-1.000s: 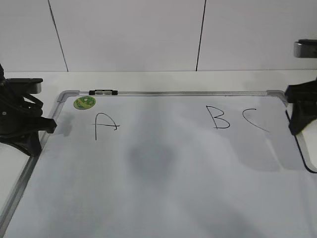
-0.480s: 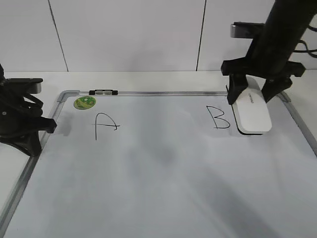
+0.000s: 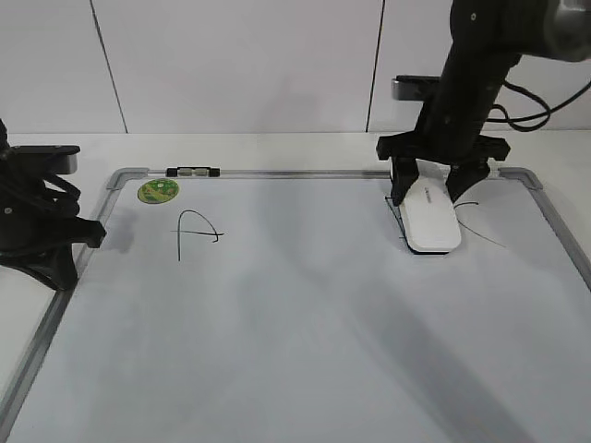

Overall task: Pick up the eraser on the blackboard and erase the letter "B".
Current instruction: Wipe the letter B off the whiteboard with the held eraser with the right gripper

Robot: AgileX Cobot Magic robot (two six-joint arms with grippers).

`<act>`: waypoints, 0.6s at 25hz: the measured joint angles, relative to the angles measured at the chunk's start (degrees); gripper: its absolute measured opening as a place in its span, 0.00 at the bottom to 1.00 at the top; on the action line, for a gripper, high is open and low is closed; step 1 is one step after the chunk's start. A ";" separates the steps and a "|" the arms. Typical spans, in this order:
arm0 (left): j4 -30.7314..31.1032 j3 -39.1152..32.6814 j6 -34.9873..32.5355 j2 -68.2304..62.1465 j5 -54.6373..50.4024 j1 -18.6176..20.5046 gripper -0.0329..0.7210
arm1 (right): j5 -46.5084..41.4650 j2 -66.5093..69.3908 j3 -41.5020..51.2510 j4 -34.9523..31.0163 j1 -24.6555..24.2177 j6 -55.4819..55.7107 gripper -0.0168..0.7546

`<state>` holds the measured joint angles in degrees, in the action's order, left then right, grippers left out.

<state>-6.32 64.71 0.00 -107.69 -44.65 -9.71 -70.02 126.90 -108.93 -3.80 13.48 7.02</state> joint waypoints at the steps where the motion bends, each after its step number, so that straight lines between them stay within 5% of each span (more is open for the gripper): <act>1: 0.00 0.00 0.00 0.00 0.00 0.00 0.09 | 0.00 0.63 -0.58 -0.09 0.00 0.00 0.72; 15: -0.10 0.00 0.00 0.00 0.00 0.00 0.09 | -0.81 3.77 -3.57 -0.09 0.00 -0.19 0.72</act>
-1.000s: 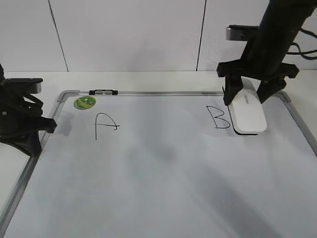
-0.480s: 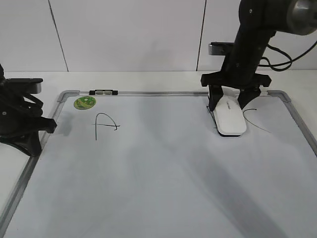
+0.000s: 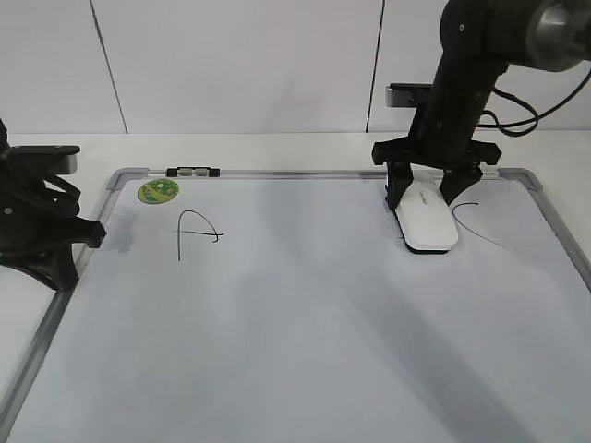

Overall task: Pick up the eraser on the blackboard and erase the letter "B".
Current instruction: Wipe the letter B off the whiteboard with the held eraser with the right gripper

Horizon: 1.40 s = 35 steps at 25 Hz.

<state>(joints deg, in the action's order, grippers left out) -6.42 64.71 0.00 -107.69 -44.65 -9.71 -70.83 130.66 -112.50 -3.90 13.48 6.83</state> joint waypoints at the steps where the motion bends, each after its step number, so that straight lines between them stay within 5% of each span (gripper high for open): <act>1: 0.00 0.00 0.00 0.00 0.00 0.00 0.09 | 0.12 0.00 0.00 0.00 0.00 0.00 0.72; 14: 0.00 0.00 0.00 0.00 0.00 0.00 0.09 | 0.36 0.90 -0.12 -0.13 0.00 0.00 0.83; 35: 0.10 0.00 0.00 0.00 0.00 0.00 0.09 | 0.48 -4.23 0.82 -0.13 0.00 -0.04 0.81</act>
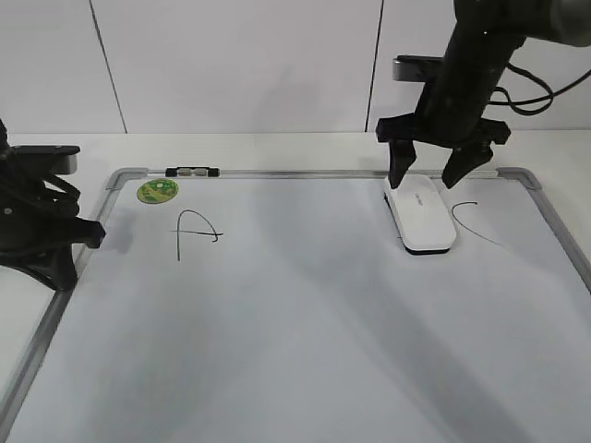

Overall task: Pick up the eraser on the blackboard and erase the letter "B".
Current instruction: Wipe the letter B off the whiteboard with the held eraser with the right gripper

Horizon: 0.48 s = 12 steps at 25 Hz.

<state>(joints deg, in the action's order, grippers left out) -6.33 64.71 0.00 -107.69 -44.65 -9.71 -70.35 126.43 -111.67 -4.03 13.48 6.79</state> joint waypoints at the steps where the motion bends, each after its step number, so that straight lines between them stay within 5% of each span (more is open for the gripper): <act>1: 0.00 0.00 0.00 0.00 0.00 0.00 0.09 | 0.00 -0.23 0.23 0.00 0.00 0.00 0.81; 12: 0.00 0.00 0.00 0.00 0.00 0.00 0.09 | 0.00 -0.87 2.75 0.12 1.19 0.00 0.81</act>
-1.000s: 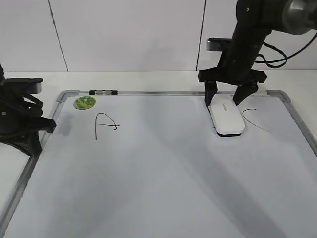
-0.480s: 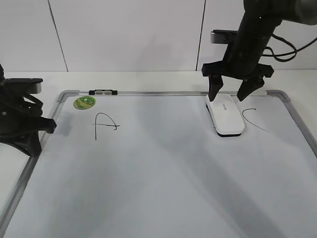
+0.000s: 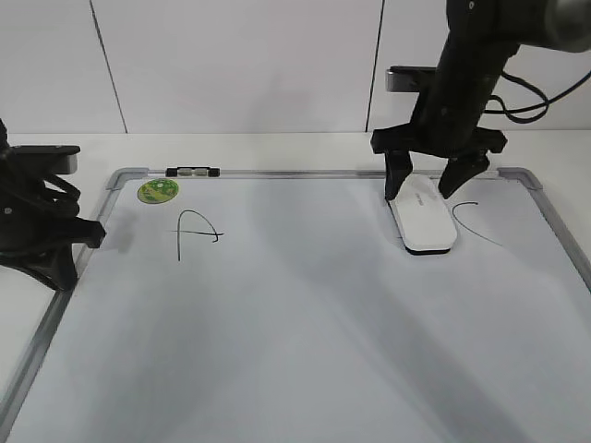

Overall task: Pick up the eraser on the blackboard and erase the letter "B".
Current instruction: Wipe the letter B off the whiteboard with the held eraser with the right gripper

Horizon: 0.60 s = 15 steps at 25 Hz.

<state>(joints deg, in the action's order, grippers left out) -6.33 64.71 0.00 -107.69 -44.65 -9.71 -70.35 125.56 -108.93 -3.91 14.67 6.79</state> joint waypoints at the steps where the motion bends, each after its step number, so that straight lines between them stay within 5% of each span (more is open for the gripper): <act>1: 0.00 0.00 0.00 0.00 0.00 0.00 0.09 | 0.00 0.00 0.00 0.36 0.09 0.00 0.81; 15: 0.00 0.00 0.00 0.00 0.00 0.00 0.09 | 0.00 1.62 0.14 2.11 0.13 0.31 0.80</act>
<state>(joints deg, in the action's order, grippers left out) -6.33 64.71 0.00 -107.69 -44.65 -9.71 -70.35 127.18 -108.79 -1.80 14.79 7.10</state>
